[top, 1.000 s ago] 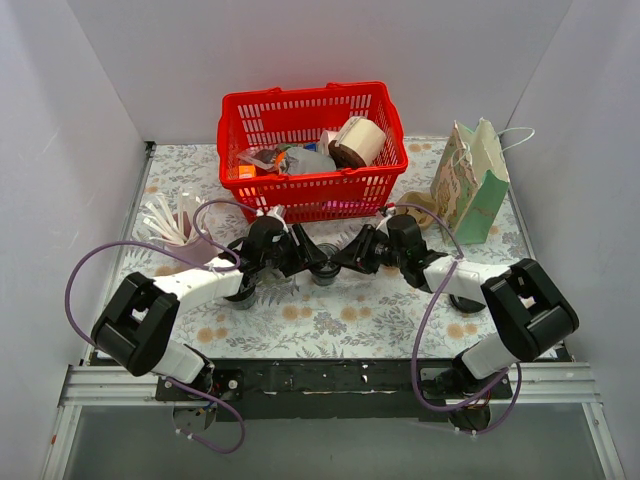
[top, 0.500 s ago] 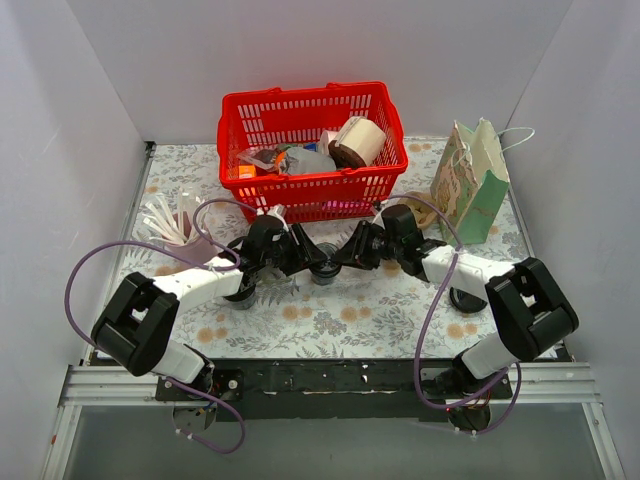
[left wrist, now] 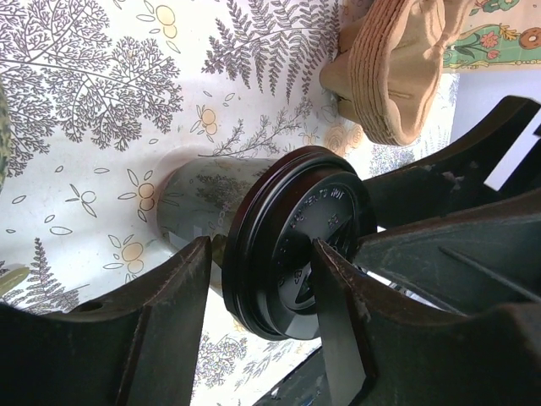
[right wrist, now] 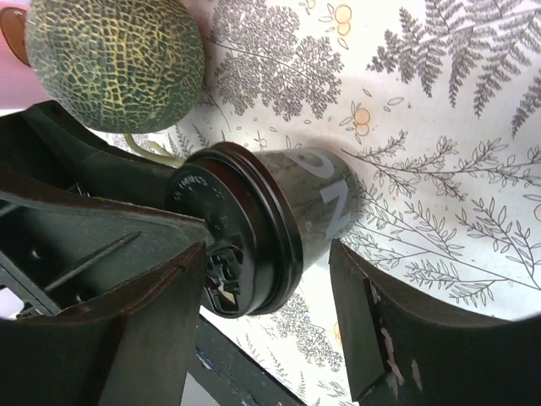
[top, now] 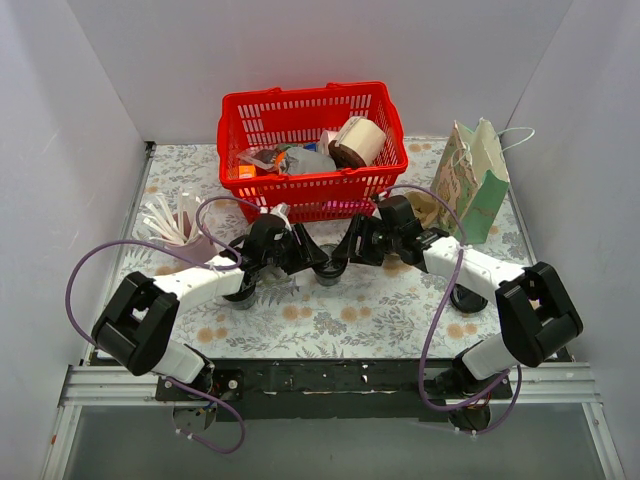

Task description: Pack the takeout coffee

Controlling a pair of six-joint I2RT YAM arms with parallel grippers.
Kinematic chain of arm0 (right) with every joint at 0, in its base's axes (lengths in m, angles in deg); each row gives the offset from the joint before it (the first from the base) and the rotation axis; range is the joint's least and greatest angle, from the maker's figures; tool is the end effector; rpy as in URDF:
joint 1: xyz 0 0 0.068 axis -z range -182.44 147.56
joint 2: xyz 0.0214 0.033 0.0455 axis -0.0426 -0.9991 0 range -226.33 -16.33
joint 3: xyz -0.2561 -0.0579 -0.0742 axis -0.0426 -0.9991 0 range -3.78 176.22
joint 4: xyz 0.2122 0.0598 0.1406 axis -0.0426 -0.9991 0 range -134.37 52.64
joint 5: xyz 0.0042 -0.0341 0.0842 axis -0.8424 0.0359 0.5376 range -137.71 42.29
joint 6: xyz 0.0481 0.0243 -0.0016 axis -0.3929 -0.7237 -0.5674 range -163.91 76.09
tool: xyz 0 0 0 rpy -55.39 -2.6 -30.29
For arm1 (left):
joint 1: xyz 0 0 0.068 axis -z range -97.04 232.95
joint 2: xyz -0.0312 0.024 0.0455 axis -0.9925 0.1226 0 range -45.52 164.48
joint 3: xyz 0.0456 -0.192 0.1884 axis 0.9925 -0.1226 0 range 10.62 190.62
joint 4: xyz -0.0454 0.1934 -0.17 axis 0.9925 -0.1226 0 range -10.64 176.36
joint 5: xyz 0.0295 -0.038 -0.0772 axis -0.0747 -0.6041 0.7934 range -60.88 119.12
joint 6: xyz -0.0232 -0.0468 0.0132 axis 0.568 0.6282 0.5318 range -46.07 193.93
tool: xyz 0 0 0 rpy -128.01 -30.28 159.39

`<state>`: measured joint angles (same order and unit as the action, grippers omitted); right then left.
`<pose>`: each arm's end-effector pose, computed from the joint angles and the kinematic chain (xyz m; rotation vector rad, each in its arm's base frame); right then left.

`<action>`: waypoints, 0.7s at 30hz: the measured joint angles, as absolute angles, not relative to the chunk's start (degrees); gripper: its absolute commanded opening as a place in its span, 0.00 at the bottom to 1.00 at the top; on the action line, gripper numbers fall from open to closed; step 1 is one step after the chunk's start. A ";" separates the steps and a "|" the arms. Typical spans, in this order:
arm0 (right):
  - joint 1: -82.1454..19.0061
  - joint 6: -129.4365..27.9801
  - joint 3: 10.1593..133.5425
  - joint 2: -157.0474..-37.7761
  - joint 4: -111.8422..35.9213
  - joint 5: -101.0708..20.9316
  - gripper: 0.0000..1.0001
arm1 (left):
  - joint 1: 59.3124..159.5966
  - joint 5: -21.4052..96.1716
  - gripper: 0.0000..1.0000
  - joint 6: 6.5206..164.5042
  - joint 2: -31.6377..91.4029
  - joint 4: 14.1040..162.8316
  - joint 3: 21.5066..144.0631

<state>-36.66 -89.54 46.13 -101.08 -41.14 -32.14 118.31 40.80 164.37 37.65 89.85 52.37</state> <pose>0.2558 0.1856 0.2181 0.0824 2.4333 1.0049 0.2388 -0.1783 0.1917 -1.0936 2.3797 -1.2591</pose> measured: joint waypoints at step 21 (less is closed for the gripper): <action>-34.76 -87.35 48.07 -105.47 -40.09 -24.51 0.15 | 117.78 43.76 0.46 161.76 39.77 90.18 53.88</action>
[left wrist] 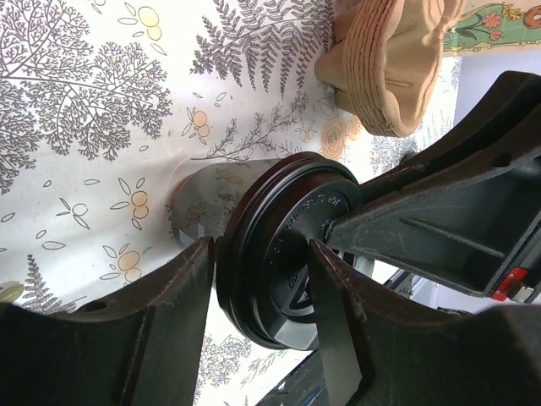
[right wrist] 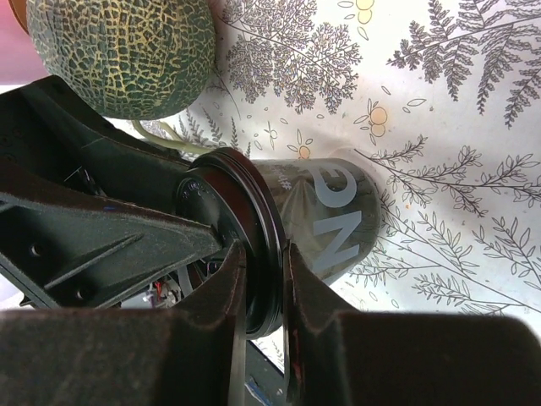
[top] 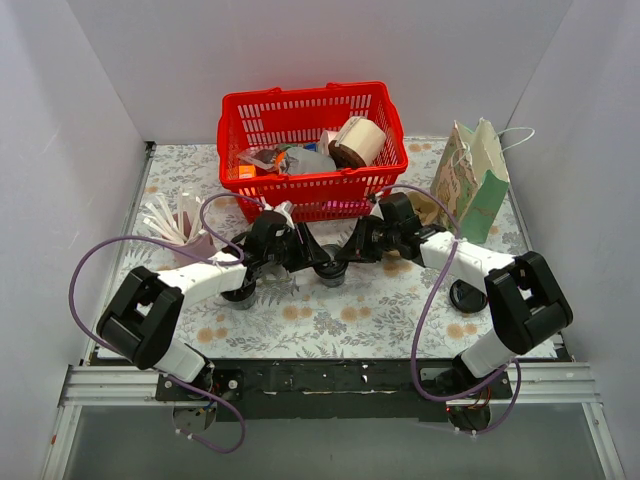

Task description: Pack the takeout coffee

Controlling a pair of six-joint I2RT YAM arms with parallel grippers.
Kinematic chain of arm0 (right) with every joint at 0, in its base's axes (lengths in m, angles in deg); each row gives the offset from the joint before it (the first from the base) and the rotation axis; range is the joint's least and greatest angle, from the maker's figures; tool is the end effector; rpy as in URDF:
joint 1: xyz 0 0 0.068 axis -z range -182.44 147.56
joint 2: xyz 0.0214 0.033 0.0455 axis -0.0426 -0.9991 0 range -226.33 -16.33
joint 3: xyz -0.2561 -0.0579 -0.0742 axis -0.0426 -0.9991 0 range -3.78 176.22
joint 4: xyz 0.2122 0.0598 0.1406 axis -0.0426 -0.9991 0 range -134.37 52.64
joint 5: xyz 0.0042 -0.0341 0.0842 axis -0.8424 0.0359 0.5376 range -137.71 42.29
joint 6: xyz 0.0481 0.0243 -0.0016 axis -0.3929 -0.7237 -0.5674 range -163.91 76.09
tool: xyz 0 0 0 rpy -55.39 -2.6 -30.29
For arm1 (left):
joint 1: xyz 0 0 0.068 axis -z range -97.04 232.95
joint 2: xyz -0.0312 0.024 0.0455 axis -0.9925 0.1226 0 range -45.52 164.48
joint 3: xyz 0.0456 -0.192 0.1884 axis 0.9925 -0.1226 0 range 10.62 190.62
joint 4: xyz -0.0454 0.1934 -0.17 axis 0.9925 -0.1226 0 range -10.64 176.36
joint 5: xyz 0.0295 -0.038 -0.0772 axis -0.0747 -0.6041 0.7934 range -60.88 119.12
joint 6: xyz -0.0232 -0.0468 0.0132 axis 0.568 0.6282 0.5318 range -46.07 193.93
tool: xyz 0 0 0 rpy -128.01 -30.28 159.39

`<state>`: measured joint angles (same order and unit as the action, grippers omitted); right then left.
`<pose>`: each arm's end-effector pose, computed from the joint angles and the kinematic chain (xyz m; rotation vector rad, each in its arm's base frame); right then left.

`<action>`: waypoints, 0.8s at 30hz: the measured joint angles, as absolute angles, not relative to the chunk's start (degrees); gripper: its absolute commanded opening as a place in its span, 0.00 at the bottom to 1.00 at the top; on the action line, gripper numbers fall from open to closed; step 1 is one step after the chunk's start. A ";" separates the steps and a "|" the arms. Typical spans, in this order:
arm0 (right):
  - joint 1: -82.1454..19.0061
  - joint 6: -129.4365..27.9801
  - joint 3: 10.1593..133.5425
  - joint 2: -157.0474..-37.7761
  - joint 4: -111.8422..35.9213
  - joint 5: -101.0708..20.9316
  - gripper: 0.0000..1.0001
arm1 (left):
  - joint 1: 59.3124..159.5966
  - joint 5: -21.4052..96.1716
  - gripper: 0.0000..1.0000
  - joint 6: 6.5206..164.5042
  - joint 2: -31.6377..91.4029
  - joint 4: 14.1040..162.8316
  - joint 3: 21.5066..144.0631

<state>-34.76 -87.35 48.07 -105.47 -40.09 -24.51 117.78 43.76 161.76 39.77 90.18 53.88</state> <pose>0.2706 0.1878 0.2082 0.0040 2.4735 1.1037 0.2458 -0.1820 0.1901 -1.0255 2.4236 -1.2804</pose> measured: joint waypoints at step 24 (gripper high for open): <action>-35.41 -83.86 42.17 -97.13 -39.74 -28.49 0.64 | 118.33 45.13 0.82 159.95 40.23 88.52 54.38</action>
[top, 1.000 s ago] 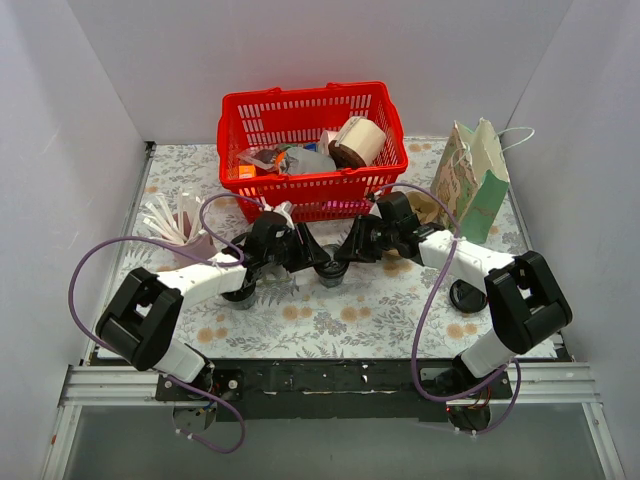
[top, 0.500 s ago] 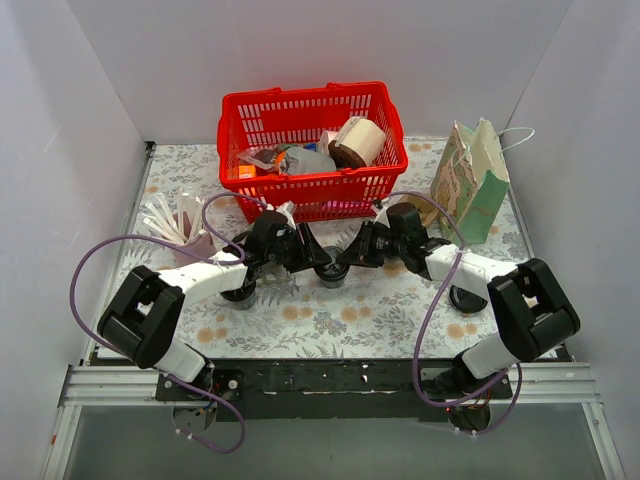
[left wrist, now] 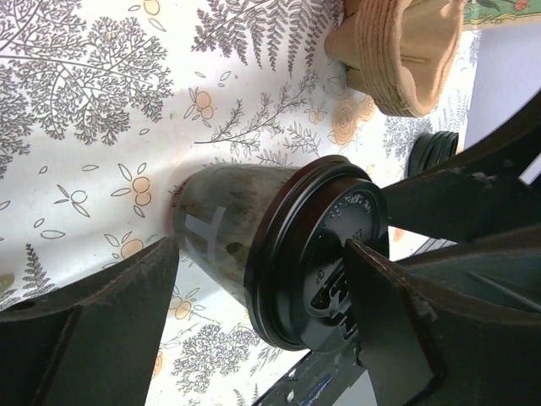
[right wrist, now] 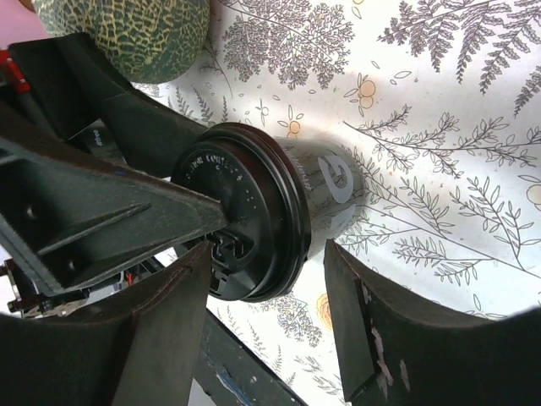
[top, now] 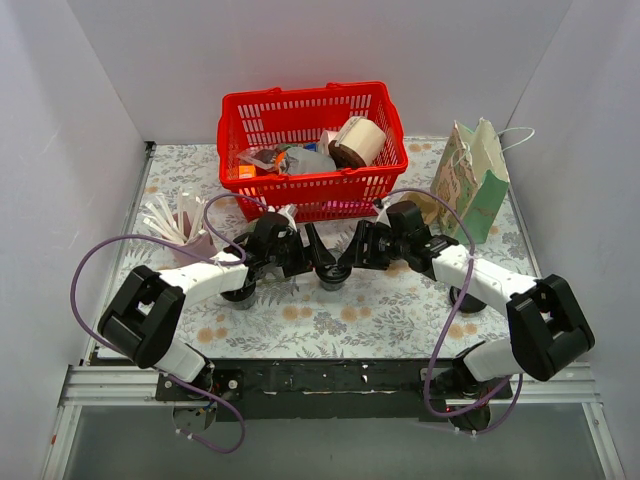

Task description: Pack the takeout coffee

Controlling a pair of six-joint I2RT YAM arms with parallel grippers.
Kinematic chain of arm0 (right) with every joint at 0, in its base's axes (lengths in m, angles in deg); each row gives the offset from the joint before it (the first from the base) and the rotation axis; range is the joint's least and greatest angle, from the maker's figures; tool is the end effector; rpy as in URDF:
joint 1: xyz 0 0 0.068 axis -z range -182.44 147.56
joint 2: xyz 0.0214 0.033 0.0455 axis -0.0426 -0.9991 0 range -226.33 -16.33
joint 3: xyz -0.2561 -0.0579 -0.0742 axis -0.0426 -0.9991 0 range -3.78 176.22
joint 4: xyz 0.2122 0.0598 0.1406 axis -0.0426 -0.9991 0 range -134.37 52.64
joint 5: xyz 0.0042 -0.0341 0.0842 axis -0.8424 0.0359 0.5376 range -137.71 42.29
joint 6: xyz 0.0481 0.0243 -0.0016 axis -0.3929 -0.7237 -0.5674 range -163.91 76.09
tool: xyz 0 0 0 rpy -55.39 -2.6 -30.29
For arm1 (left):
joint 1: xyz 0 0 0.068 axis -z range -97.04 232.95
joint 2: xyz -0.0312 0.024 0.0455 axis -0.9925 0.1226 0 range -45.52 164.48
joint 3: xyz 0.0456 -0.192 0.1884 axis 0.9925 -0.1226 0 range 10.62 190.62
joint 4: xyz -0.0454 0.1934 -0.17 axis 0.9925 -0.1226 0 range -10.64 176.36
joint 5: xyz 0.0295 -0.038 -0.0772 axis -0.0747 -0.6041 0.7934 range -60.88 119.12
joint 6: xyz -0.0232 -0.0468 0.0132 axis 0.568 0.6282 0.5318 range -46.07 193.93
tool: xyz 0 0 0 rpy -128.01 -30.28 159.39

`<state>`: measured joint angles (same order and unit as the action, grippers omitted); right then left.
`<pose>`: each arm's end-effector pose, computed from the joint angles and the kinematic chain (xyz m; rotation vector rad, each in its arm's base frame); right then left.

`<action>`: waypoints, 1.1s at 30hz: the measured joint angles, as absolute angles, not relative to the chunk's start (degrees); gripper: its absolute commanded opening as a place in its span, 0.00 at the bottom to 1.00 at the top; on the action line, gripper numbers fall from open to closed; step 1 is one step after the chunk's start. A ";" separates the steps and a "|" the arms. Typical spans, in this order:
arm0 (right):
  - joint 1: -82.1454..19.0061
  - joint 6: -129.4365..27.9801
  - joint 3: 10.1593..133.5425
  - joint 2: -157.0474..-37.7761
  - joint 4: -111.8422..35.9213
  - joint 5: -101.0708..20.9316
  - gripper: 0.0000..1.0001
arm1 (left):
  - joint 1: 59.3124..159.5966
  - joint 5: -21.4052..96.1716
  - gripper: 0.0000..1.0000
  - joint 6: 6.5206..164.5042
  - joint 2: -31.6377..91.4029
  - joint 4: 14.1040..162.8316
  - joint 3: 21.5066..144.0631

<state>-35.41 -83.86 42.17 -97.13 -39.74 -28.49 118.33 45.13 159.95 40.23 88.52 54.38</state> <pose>0.2444 0.1725 0.2183 -0.0549 2.3957 1.0293 0.2437 -0.1851 0.1882 -0.9788 2.4776 -1.2679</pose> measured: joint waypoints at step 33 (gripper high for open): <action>-35.46 -88.12 43.37 -99.07 -41.77 -27.31 0.39 | 118.33 48.37 0.98 160.19 33.43 87.62 53.88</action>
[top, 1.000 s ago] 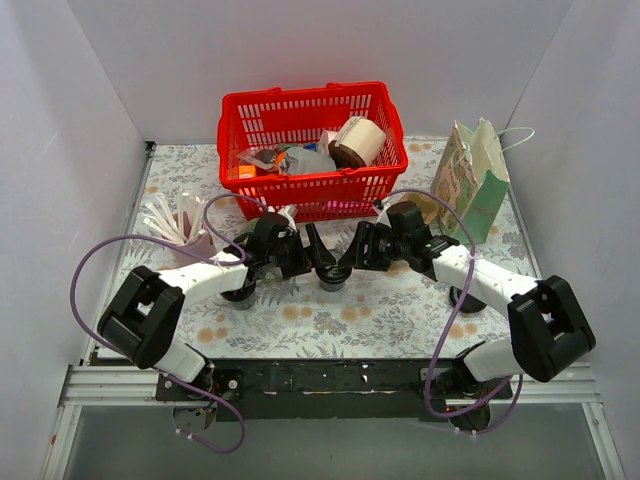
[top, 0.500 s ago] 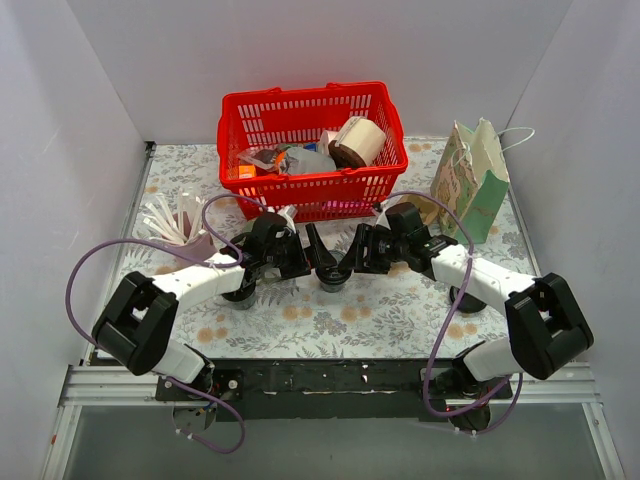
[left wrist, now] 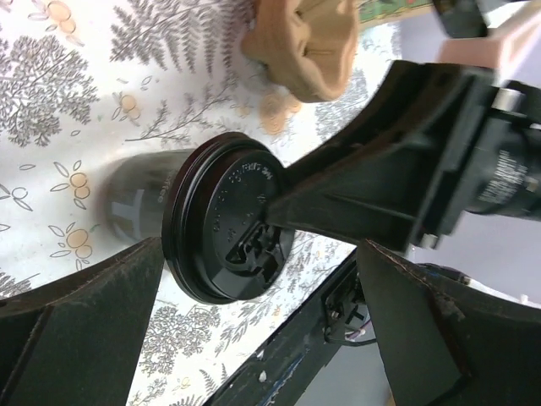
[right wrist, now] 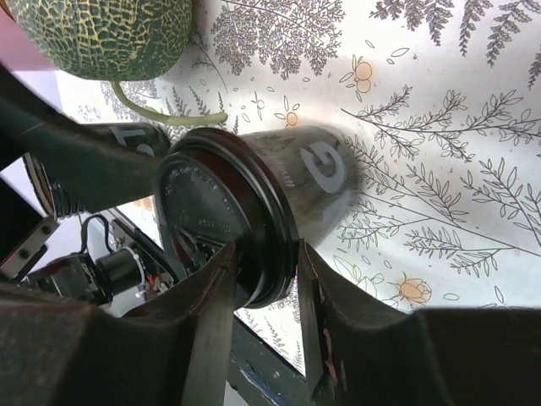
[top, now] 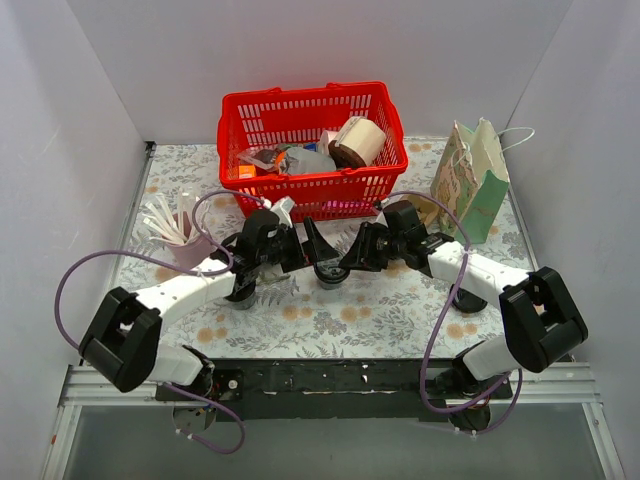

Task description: Pack the takeout coffee

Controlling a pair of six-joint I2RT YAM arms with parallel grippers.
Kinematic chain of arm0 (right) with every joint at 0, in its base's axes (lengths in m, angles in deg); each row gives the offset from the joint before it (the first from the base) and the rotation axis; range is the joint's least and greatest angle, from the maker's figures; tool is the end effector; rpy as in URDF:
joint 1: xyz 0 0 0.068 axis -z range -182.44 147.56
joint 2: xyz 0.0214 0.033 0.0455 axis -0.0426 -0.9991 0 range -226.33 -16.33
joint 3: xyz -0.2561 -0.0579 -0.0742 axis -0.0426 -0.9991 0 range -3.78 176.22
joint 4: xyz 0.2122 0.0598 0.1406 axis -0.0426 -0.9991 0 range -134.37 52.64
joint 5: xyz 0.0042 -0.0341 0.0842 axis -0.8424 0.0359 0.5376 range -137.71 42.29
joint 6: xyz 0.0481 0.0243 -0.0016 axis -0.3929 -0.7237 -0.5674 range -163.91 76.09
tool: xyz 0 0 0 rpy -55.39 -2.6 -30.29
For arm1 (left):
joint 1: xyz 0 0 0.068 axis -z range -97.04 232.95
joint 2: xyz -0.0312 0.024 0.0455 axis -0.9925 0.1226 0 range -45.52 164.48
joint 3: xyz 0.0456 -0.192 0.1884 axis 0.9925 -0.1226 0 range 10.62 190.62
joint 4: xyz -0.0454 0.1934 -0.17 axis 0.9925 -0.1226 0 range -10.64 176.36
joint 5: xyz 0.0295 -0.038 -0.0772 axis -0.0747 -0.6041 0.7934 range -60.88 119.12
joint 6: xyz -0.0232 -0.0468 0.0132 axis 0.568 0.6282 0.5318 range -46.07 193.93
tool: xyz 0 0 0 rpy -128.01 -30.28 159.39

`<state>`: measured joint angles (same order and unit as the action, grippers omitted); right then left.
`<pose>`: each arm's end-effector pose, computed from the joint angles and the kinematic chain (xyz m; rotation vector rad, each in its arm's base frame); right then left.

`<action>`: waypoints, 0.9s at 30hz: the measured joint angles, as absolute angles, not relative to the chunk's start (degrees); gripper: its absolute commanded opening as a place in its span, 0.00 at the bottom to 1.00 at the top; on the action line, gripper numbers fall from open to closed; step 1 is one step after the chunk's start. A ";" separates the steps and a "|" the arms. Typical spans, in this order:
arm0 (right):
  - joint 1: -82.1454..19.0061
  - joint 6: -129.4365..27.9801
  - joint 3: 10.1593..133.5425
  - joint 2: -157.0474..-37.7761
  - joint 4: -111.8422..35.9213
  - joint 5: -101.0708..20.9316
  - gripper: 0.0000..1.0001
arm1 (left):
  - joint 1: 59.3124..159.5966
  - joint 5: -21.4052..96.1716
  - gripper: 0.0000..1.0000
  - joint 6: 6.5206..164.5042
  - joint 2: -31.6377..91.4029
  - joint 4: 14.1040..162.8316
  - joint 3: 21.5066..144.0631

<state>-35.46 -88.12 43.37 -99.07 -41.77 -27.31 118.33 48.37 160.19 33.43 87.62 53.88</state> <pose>0.2474 0.1756 0.2126 0.0344 2.4689 1.0621 0.2314 -0.1788 0.2176 -0.9023 2.4345 -1.4033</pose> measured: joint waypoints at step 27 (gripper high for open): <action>-39.26 -95.38 56.57 -110.57 -40.76 -36.66 0.57 | 118.33 33.61 0.98 160.45 14.05 76.15 51.32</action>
<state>-39.26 -95.38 56.57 -110.57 -40.76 -36.66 118.33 33.61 160.45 14.05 76.15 51.32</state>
